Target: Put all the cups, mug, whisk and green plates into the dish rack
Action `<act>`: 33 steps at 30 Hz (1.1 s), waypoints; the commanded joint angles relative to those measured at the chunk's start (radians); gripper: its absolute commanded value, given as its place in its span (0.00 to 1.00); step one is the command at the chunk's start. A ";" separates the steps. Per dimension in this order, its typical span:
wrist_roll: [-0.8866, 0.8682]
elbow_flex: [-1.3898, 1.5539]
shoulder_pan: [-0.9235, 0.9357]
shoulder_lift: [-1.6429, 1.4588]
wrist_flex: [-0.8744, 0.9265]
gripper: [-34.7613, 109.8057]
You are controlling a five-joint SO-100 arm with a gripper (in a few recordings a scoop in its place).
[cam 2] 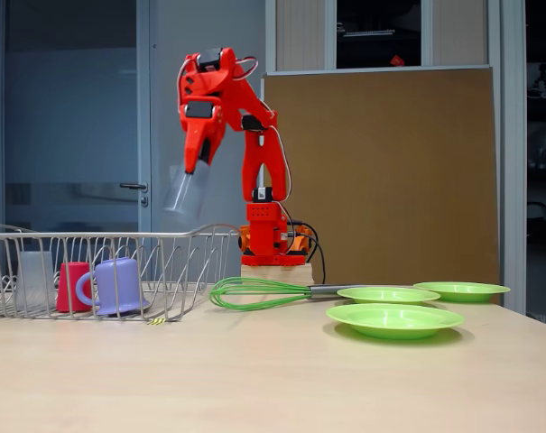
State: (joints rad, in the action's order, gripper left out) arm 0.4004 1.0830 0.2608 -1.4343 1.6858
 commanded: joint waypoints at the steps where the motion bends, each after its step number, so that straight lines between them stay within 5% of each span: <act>1: 0.029 -0.028 0.032 0.044 -0.032 0.34; 33: 0.067 -0.259 0.018 0.557 -0.133 0.42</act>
State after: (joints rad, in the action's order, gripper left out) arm 0.4449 0.8544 0.2869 -0.8590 1.5401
